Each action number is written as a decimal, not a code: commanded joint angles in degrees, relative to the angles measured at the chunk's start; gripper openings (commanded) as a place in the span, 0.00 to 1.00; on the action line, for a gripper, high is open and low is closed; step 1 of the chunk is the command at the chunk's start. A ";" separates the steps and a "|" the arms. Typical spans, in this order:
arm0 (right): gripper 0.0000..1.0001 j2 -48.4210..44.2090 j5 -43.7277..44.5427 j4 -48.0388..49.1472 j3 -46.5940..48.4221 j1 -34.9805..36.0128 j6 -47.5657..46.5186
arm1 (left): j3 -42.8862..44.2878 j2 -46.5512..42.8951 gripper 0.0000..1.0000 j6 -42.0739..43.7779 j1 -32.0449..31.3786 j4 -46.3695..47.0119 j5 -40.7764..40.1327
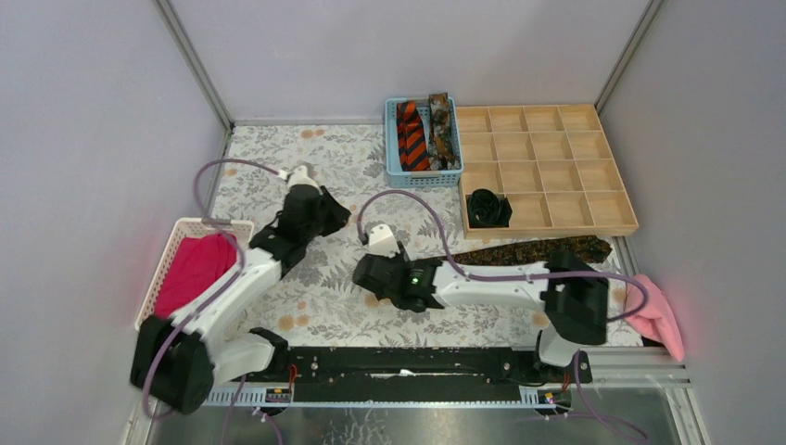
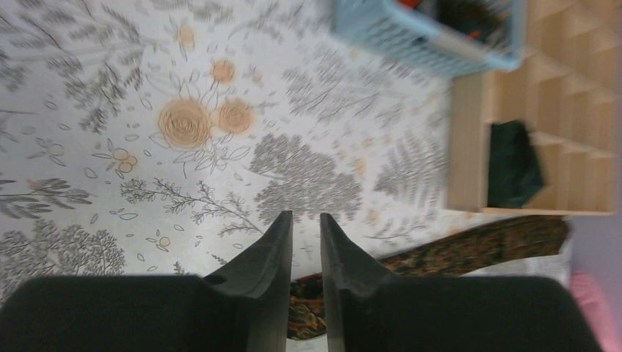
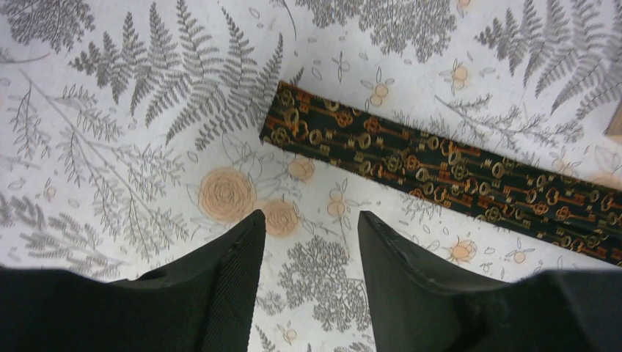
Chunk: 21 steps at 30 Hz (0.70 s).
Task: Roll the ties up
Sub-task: Roll the tie at the center of the board.
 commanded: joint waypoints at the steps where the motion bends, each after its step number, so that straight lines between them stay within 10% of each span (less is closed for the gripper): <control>1: 0.59 6.94 6.13 -4.97 7.47 1.29 -0.78 | -4.77 -14.48 0.29 -3.26 0.23 -4.81 -7.79; 21: 0.64 28.09 11.85 -13.47 26.03 0.84 1.29 | -3.89 -26.74 0.28 1.50 1.28 -14.60 -12.27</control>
